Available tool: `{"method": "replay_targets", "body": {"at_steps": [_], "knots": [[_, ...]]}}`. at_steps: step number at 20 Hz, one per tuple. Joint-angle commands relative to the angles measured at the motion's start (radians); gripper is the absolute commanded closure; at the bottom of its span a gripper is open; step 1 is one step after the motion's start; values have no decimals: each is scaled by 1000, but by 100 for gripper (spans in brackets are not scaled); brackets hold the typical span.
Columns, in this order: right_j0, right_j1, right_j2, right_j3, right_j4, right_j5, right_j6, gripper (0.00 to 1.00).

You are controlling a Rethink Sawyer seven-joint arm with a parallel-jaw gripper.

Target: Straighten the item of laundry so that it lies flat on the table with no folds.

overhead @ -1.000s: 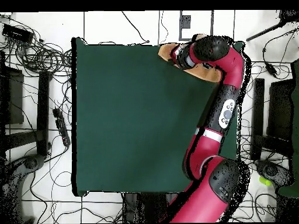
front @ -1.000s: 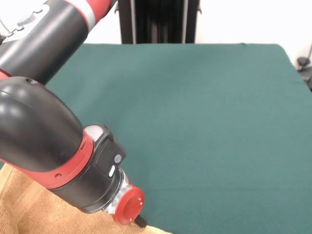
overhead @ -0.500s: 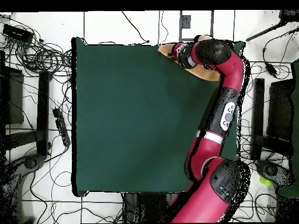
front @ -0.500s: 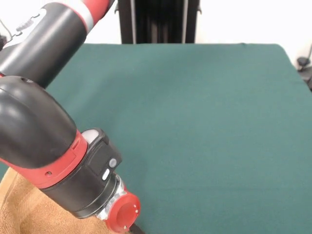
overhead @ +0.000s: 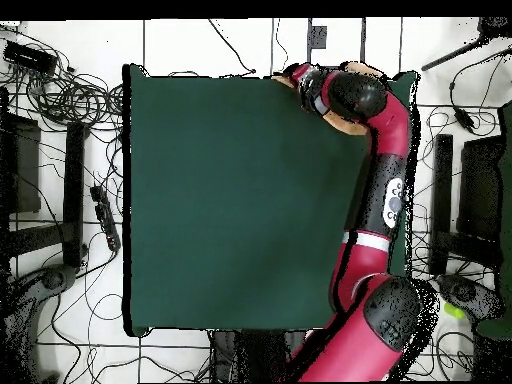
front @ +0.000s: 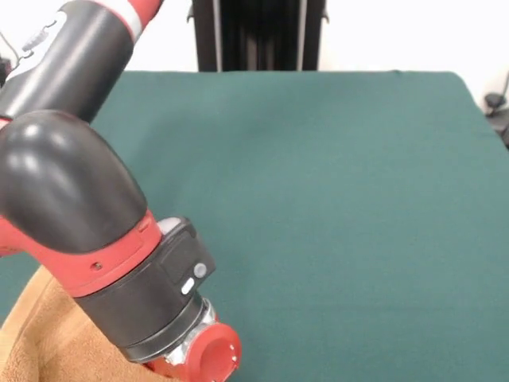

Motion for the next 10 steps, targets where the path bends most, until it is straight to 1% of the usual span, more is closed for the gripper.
{"method": "replay_targets", "body": {"at_steps": [1,10], "knots": [[36,139,-382,116,-134,-361,70,0],[116,65,-546,135,-95,-455,251,0]]}}
